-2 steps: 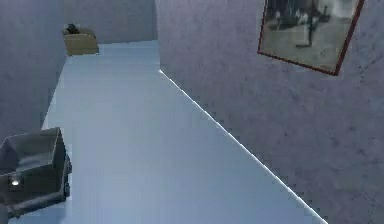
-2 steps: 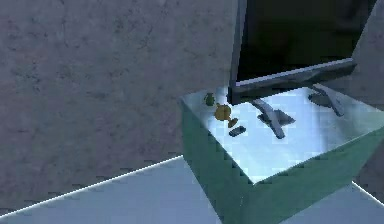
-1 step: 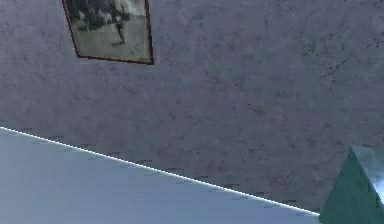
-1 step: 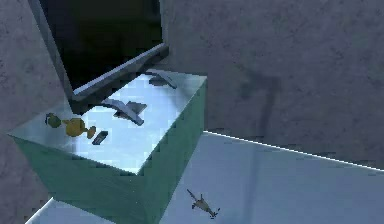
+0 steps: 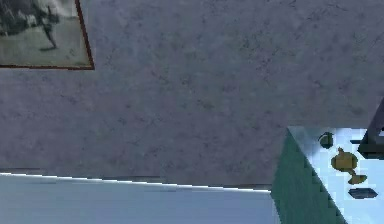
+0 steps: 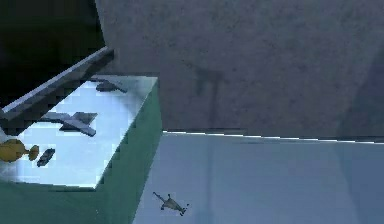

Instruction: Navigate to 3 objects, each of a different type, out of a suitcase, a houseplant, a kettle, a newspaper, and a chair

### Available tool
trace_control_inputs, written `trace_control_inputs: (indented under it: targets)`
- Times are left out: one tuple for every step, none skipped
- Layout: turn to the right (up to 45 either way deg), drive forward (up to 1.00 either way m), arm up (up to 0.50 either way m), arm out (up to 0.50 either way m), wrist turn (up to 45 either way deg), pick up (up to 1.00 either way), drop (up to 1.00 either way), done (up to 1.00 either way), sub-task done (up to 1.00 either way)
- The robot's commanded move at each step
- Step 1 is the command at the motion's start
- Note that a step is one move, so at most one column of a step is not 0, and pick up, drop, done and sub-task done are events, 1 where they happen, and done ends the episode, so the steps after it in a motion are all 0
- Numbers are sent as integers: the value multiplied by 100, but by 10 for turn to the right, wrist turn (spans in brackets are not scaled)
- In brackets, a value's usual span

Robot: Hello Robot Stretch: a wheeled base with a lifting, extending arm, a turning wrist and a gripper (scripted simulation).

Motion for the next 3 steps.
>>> trace_control_inputs:
  targets:
    - [0, 65, 0, 0, 0, 0, 0, 0, 0]
    - [450, 0, 0, 0, 0, 0, 0, 0, 0]
    - [270, 0, 0, 0, 0, 0, 0, 0, 0]
